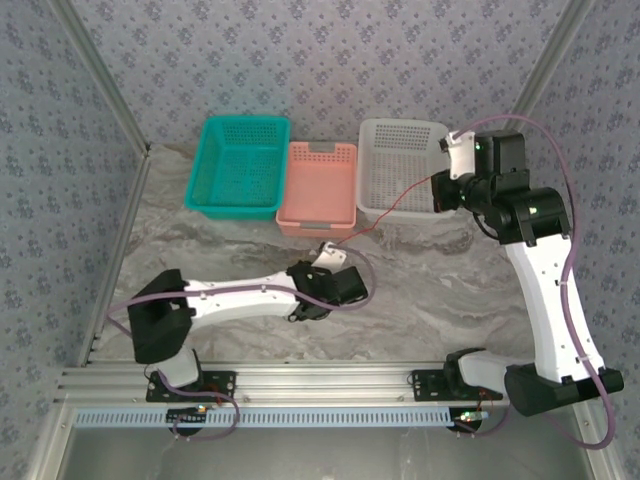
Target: Untangle the cables
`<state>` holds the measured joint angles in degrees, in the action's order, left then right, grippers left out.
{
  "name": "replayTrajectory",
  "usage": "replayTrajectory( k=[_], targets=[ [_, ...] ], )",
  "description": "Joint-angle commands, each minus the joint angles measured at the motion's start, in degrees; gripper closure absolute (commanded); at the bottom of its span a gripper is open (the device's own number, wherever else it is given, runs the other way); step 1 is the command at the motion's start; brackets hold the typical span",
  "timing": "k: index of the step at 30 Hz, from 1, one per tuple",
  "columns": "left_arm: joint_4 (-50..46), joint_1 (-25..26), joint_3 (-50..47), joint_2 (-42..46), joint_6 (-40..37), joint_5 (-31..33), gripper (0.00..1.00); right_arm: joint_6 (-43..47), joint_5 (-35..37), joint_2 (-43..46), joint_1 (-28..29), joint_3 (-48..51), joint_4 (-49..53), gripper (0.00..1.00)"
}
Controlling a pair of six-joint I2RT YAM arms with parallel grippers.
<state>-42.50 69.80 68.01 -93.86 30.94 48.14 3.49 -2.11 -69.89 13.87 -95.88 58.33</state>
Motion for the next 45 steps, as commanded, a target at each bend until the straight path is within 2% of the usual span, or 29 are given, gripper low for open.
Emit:
replayTrajectory(
  k=[1, 4, 5, 8, 9, 11, 15, 21, 24, 28, 32, 37, 45],
  targets=[
    [-5.32, -2.18, -1.18, 5.64, -2.29, -1.78, 1.00, 3.85, 5.94, -0.76, 1.75, -0.63, -3.32, 1.00],
    [-6.78, -5.90, -1.62, 10.47, -1.12, -3.93, 1.00, 1.86, 6.15, -1.45, 1.97, -0.24, -3.93, 1.00],
    [-6.41, -7.26, -1.96, 12.17, -1.08, -5.50, 1.00, 0.73, 4.85, -1.66, 2.03, -0.22, -4.15, 0.96],
    [-2.82, -12.94, -2.61, 18.26, -0.78, -14.54, 1.00, -3.29, -2.13, -2.64, 2.06, 0.01, -5.36, 0.53],
    [-1.67, -15.42, -2.44, 20.40, -0.26, -18.58, 1.00, -4.98, -3.32, -3.00, 2.12, -0.12, -5.40, 0.43],
    [-0.12, -20.57, -2.15, 24.01, 1.18, -25.51, 1.00, -7.87, -4.54, -2.90, 2.17, -0.26, -5.33, 0.38],
    [1.52, -31.42, 0.17, 29.24, 4.49, -37.53, 1.00, -12.87, -6.00, 0.81, 1.72, 1.98, -7.16, 0.34],
    [5.28, -47.79, 5.29, 28.93, 9.45, -52.84, 1.00, -20.91, -11.22, 9.44, 2.12, 9.31, -12.35, 0.35],
    [9.95, -55.80, 6.64, 27.22, 14.13, -58.29, 1.00, -24.54, -11.94, 13.82, 3.68, 13.72, -15.57, 0.35],
    [16.79, -63.96, 6.70, 23.58, 24.25, -59.89, 1.00, -28.10, -10.83, 18.59, 6.34, 18.09, -17.24, 0.36],
    [20.51, -67.60, 7.02, 18.34, 32.73, -58.72, 1.00, -31.50, -9.76, 22.79, 9.52, 22.50, -20.03, 0.37],
    [20.87, -67.99, 9.17, 10.26, 37.81, -58.48, 1.00, -34.58, -11.69, 25.15, 12.36, 25.67, -26.26, 0.36],
    [24.18, -67.74, 5.65, 3.89, 42.93, -58.90, 1.00, -38.33, -14.33, 19.93, 15.48, 22.08, -33.77, 0.33]
  ],
)
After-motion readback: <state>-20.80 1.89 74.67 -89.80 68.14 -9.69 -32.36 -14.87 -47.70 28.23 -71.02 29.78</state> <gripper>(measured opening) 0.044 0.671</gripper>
